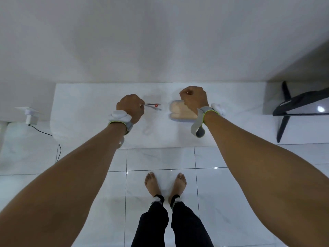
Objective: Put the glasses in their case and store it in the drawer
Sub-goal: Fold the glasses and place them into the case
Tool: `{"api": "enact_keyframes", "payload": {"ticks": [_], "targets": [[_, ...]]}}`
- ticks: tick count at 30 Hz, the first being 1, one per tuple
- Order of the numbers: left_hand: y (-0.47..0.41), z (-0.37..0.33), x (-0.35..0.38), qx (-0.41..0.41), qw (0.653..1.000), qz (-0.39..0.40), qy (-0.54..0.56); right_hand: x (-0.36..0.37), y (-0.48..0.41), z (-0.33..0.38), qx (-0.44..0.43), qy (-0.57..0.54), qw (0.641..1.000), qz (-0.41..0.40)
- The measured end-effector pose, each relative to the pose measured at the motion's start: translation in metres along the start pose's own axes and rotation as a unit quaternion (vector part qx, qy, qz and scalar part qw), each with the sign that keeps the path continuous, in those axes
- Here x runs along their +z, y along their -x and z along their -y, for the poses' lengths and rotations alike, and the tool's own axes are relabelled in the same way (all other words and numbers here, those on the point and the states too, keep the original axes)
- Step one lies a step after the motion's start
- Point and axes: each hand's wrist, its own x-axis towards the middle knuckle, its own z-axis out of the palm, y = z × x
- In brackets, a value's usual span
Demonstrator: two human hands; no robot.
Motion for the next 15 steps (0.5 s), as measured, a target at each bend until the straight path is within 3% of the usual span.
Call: {"api": "enact_keyframes", "payload": {"ticks": [4,6,8,9,11,13,15], "targets": [[-0.017,-0.053,-0.013,0.039,0.999,0.028,0.007,-0.041,-0.002,-0.040,0.072,0.043,0.991,-0.108],[-0.022,-0.078,-0.011,0.063,0.996,0.056,0.013,-0.051,-0.002,-0.063,0.141,0.095,0.980,-0.101],[-0.026,-0.102,-0.003,0.070,0.994,0.085,0.022,-0.056,-0.002,-0.081,0.217,0.131,0.966,-0.046],[-0.027,-0.112,0.001,0.074,0.992,0.102,0.020,-0.057,-0.003,-0.089,0.241,0.110,0.964,-0.008],[-0.028,-0.131,0.013,0.074,0.988,0.135,0.002,-0.055,-0.001,-0.104,0.282,-0.034,0.957,0.059],[-0.026,-0.144,0.026,0.068,0.986,0.149,-0.014,-0.049,0.001,-0.117,0.318,-0.189,0.925,0.082],[-0.026,-0.153,0.040,0.064,0.987,0.144,-0.024,-0.041,0.000,-0.126,0.320,-0.269,0.904,0.092]]}}
